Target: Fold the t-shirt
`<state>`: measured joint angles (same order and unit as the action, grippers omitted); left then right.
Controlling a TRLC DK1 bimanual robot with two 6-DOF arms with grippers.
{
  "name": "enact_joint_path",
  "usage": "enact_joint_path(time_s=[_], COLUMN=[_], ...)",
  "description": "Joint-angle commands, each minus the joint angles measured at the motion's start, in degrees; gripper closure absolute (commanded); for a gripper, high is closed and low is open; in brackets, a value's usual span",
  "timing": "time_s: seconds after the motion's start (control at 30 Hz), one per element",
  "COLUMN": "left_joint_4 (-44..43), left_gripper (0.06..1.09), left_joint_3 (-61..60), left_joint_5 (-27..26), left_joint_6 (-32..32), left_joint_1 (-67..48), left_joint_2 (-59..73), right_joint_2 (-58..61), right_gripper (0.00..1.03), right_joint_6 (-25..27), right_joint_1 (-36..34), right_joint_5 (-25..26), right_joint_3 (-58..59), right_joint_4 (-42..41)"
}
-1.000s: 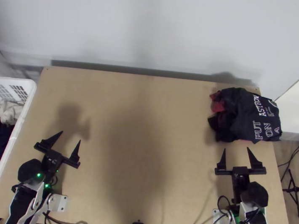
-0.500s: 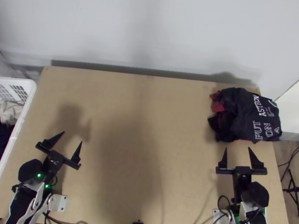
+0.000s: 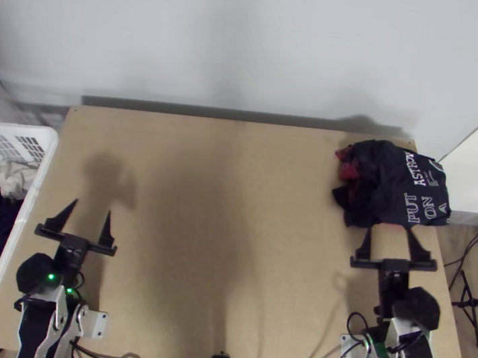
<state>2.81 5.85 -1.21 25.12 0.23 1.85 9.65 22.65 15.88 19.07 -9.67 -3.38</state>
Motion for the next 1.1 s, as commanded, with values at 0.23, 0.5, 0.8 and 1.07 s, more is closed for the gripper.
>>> enact_joint_path(time_s=[0.23,0.5,0.8,1.07], left_joint_4=[15.4,36.5,39.5,44.5], left_gripper=[0.1,0.1,0.11,0.11], left_joint_3=[27.5,50.8,60.4,71.9], left_joint_5=[-9.8,-21.9,-19.7,-19.5], left_joint_6=[-5.6,-0.5,12.5,25.5], left_joint_1=[24.6,50.5,62.5,65.6], left_joint_2=[25.6,56.7,76.1,95.9], right_joint_2=[21.2,32.2,43.9,54.7], right_gripper=[0.04,0.04,0.04,0.04], right_joint_6=[-0.2,-6.1,-13.4,-15.1], right_joint_1=[-5.2,-3.0,1.6,3.0], right_joint_5=[4.8,5.3,0.2,-5.1], right_joint_3=[-28.2,-46.9,-66.2,-87.5], right_joint_4=[7.4,29.6,46.7,62.7])
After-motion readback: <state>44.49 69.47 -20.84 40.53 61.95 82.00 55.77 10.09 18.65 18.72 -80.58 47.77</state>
